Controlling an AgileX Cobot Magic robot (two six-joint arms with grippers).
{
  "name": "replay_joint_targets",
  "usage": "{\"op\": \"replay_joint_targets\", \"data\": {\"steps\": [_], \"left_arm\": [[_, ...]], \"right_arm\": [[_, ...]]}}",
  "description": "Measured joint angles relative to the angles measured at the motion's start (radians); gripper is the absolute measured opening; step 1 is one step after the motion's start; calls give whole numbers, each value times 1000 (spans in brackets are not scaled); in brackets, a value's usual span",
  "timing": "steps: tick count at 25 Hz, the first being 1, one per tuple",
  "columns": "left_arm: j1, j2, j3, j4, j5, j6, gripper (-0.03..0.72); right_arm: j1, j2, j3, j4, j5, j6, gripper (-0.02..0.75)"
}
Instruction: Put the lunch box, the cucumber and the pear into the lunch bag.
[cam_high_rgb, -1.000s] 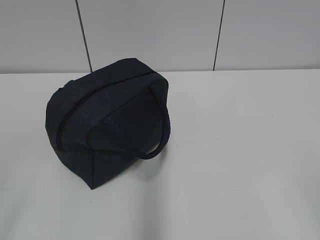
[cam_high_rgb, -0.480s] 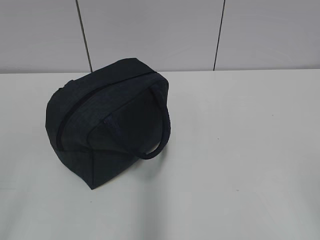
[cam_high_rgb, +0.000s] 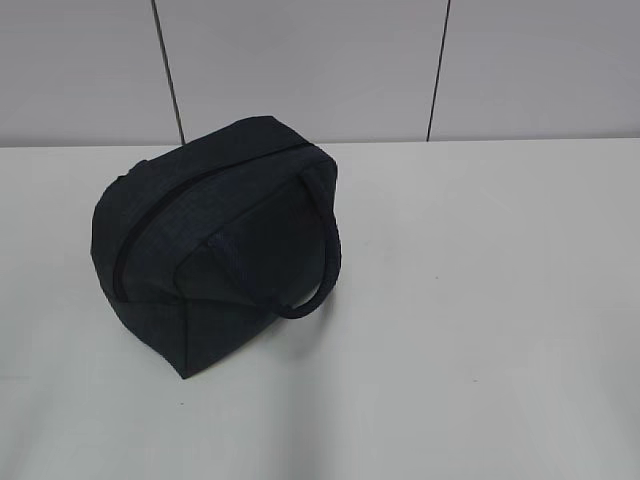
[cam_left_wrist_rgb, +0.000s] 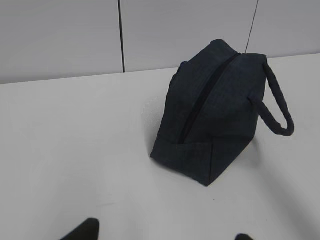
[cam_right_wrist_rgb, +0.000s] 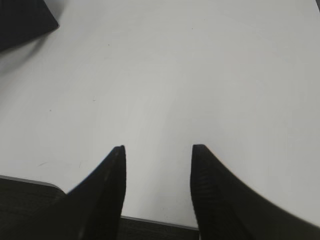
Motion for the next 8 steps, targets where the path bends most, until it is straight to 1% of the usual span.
{"op": "replay_joint_targets", "data": {"steps": [8], "left_arm": [[0, 0, 0, 0, 0, 0, 467]], "right_arm": [[0, 0, 0, 0, 0, 0, 337]]}}
